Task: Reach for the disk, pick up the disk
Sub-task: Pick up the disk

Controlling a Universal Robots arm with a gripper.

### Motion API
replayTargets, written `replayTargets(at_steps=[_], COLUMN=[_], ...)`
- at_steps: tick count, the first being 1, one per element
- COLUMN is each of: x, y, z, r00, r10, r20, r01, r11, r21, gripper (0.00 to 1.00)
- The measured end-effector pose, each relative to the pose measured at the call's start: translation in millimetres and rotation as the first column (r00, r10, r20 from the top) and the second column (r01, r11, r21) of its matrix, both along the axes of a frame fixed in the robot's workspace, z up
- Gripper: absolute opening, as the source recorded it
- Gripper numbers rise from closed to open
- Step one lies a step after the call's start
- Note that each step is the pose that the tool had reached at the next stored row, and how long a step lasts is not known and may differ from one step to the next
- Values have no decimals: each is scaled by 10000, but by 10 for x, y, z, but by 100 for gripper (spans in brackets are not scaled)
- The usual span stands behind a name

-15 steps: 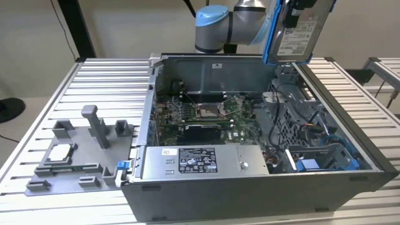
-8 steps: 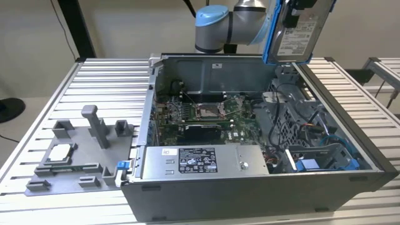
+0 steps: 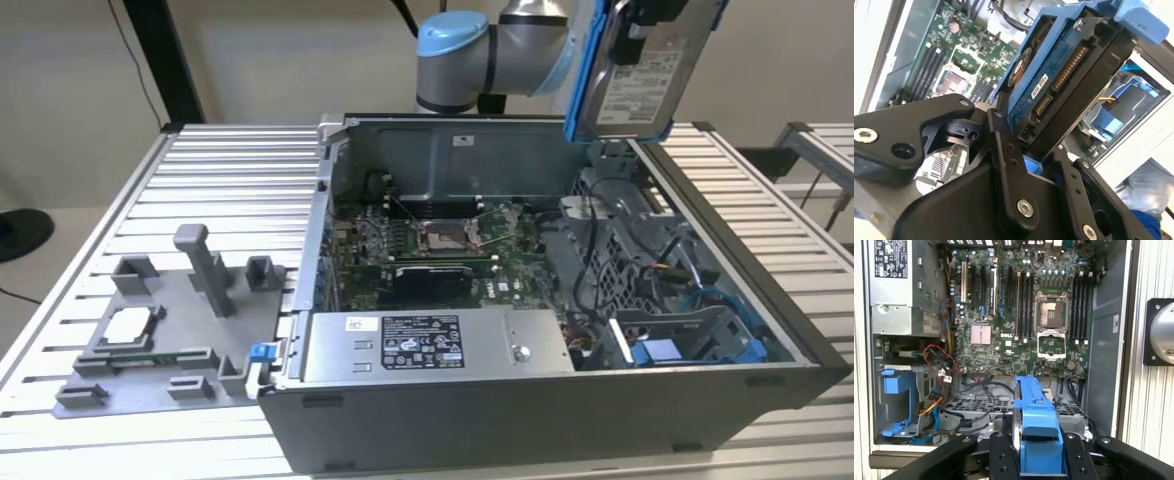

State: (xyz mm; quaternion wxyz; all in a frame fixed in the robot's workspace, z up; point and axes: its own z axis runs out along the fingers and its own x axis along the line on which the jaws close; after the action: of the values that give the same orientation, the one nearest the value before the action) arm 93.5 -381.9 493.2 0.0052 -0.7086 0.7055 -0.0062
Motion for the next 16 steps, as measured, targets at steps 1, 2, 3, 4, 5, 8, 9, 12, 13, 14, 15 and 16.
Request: replayTargets(at_steps=[1, 2, 3, 4, 5, 8, 9, 12, 13, 14, 15, 16], x=[0, 0, 0, 0, 0, 0, 0, 0, 0, 0, 0, 0], y=[-30, -65, -100, -135, -172, -287, -325, -447, -481, -516, -545, -572], z=[0, 0, 0, 0, 0, 0, 0, 0, 0, 0, 0, 0], r00=[10000, 10000, 10000, 10000, 10000, 10000, 10000, 10000, 10000, 10000, 9999, 9999], r10=[-3, -7, -10, -15, -20, -37, -42, -66, -75, -91, -109, -130], r20=[0, 0, 0, 0, 0, 0, 0, -1, -1, 1, 1, 0], r01=[3, 7, 10, 15, 20, 37, 42, 66, 75, 91, 109, 130], r11=[10000, 10000, 10000, 10000, 10000, 10000, 10000, 10000, 10000, 10000, 9999, 9999], r21=[0, 0, 0, 1, 0, 1, 1, 1, 2, 1, 0, 1], gripper=[0, 0, 0, 0, 0, 0, 0, 0, 0, 0, 0, 0])
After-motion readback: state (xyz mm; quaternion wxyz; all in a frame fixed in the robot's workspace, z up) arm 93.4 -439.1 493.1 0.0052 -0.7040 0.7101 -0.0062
